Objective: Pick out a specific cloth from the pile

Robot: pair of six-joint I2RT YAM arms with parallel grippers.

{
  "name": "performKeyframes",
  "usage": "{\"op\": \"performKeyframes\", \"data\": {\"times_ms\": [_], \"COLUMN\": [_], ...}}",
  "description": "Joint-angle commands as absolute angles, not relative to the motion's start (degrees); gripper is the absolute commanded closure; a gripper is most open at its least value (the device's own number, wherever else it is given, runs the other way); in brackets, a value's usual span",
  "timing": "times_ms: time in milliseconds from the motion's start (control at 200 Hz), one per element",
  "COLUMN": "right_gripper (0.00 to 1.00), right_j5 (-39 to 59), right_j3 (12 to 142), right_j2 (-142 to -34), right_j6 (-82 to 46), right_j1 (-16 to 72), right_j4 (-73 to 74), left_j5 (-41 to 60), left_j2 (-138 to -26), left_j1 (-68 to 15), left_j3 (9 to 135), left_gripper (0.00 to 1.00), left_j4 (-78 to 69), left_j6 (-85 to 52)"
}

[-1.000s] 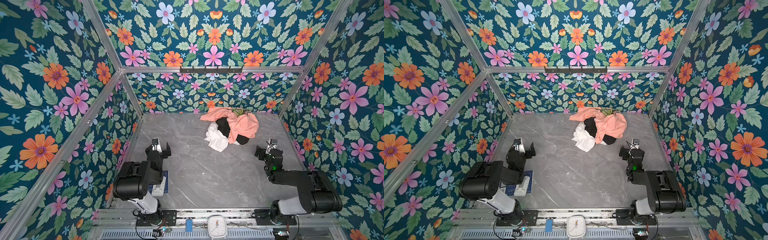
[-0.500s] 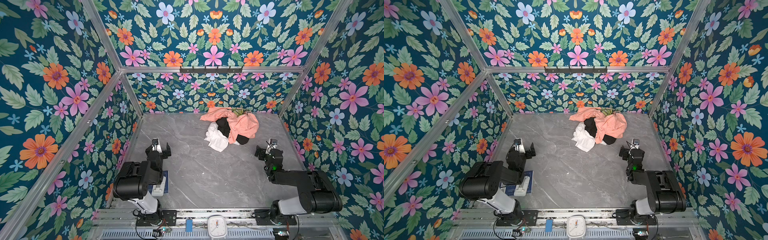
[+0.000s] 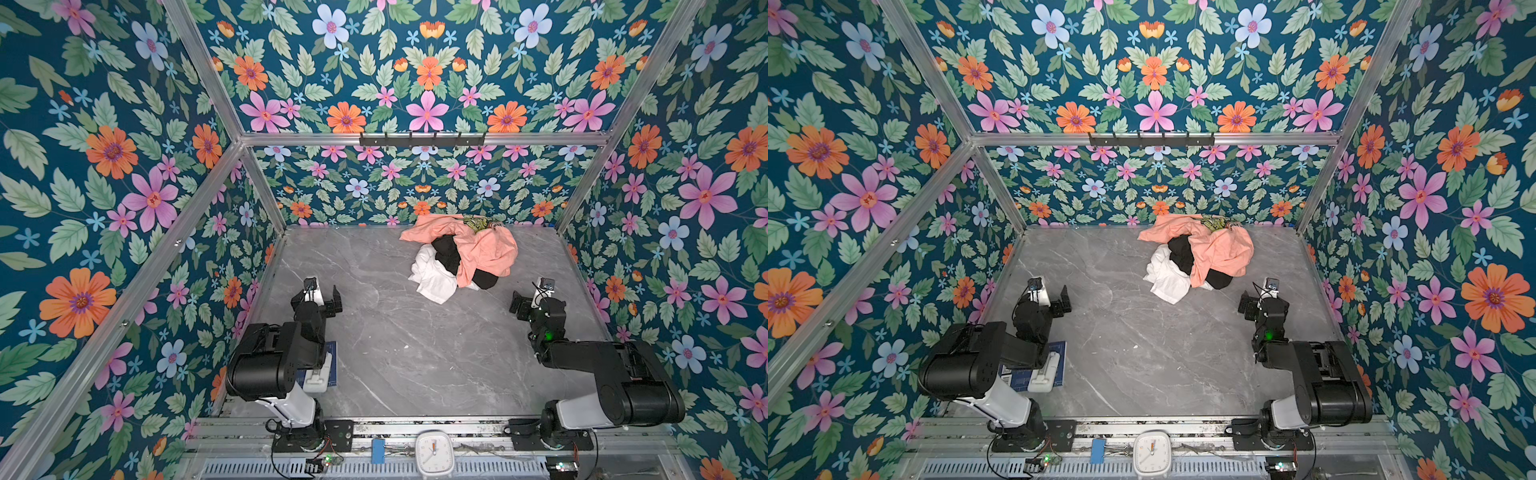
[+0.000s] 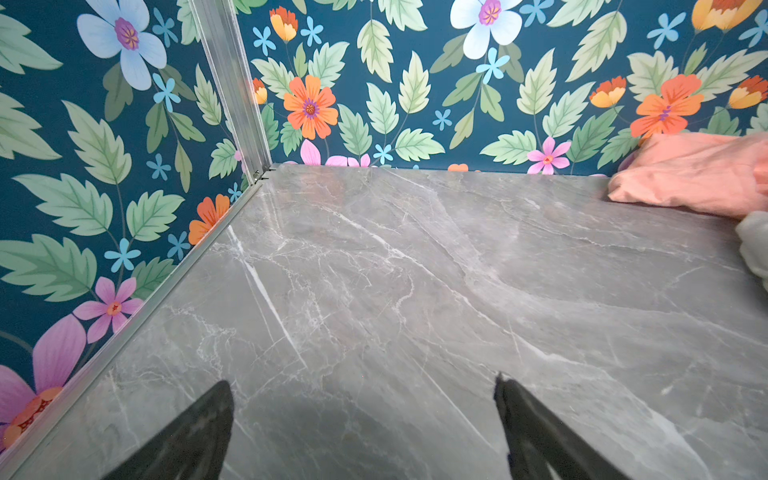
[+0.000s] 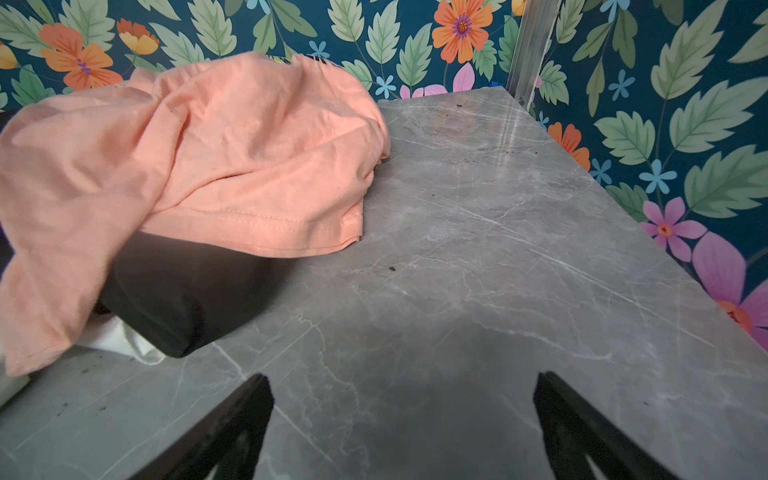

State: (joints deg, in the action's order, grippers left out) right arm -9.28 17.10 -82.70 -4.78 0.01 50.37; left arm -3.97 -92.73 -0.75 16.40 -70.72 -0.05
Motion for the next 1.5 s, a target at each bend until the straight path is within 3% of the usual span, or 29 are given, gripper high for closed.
{"op": "performKeyframes", "data": {"times_ms": [0, 190, 465, 590, 930, 1135, 1495], "right_gripper": [0.01, 0.01, 0.01, 0.01, 0.01, 0.01, 0.01], "right_j5": [-11.24, -13.27, -13.36, -10.35, -8.46, -6.63, -2.52], "right_j3": [17.4, 20.74, 23.48, 29.58, 33.62, 37.88, 44.1], "right_j2": [-80.98, -71.84, -65.24, -62.72, -64.24, -68.57, -77.96], "right_j6": [-4.44, -5.62, -8.74, -15.66, -20.33, -23.26, -17.33], "right_j1": [0.54, 1.76, 2.71, 2.71, 9.34, 11.34, 18.84], "right_j4": [50.73, 35.47, 26.19, 14.08, 10.91, 6.47, 8.65], "left_j5": [-3.86, -9.92, -22.3, -24.11, -16.08, -6.37, 14.2], "left_j2": [-92.55, -88.74, -79.19, -78.74, -84.46, -87.86, -96.49], "left_j1": [-0.7, -1.26, -3.25, -3.32, -7.53, -12.04, -17.75], "left_j3": [16.26, 14.17, 21.53, 28.29, 43.76, 47.49, 50.76], "left_gripper": [0.0, 0.0, 0.0, 0.0, 0.0, 0.0, 0.01], "left_j4": [-72.04, -73.04, -52.17, -38.76, -18.83, -21.24, -25.85], "left_j6": [-0.04, -1.4, -4.06, -8.01, -17.67, -18.81, -23.41]}}
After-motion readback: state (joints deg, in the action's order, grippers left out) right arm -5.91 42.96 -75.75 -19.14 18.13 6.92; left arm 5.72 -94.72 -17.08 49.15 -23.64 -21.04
